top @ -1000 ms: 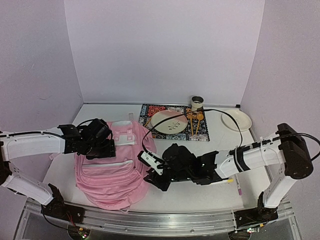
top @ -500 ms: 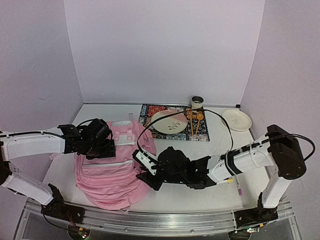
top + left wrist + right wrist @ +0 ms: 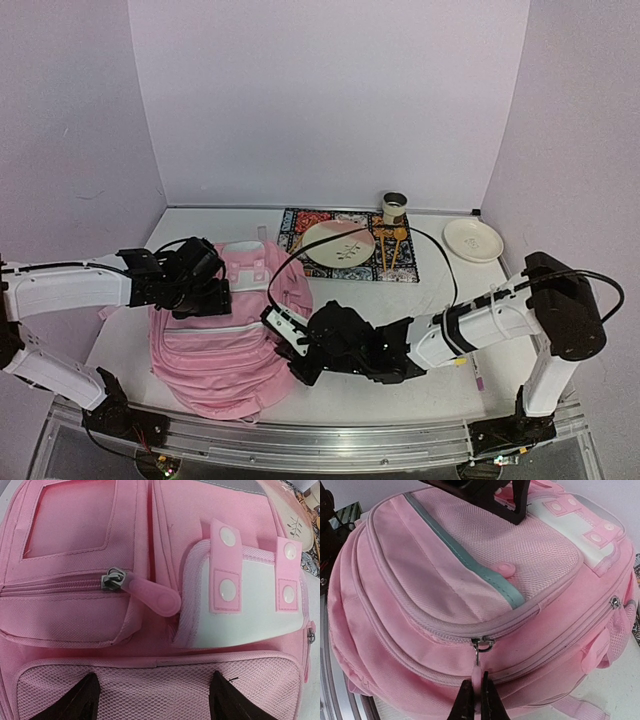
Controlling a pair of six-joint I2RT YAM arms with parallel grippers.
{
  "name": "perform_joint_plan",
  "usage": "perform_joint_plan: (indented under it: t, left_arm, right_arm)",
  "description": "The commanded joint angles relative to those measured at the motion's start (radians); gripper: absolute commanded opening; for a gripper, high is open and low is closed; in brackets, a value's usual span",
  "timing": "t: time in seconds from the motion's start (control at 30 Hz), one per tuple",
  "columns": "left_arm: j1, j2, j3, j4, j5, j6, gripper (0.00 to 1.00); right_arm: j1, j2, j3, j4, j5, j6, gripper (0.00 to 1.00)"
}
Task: Pack the student bag
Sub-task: Grab the upper front pocket of the student bag, then unzip the upper front pocket of the student bag.
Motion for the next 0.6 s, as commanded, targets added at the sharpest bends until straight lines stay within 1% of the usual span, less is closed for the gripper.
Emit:
perform_joint_plan:
  t: [0.0, 0.2, 0.4, 0.47, 0.57]
  left_arm:
    - [0.006, 0.038, 0.021, 0.047, 0.054, -0.012, 0.76]
    - [0.006, 0.055, 0.001, 0.113, 0.089, -0.047, 0.76]
    - [0.006, 0.082, -0.007, 0.183, 0.157, -0.068, 0.75]
    - [0.006, 0.079, 0.0, 0.187, 0.173, -0.061, 0.74]
    - [0.006, 0.037, 0.007, 0.176, 0.144, -0.033, 0.74]
  right_arm:
    - [0.078, -0.032, 0.056, -0.043, 0.0, 0.042, 0.0]
    - [0.138, -0.018, 0.109, -0.084, 0.005, 0.105, 0.0]
    - [0.174, 0.094, 0.245, -0.102, -0.055, 0.133, 0.0]
    - [0.181, 0.123, 0.277, -0.109, -0.05, 0.141, 0.0]
    - [0.182, 0.118, 0.253, -0.111, 0.005, 0.152, 0.0]
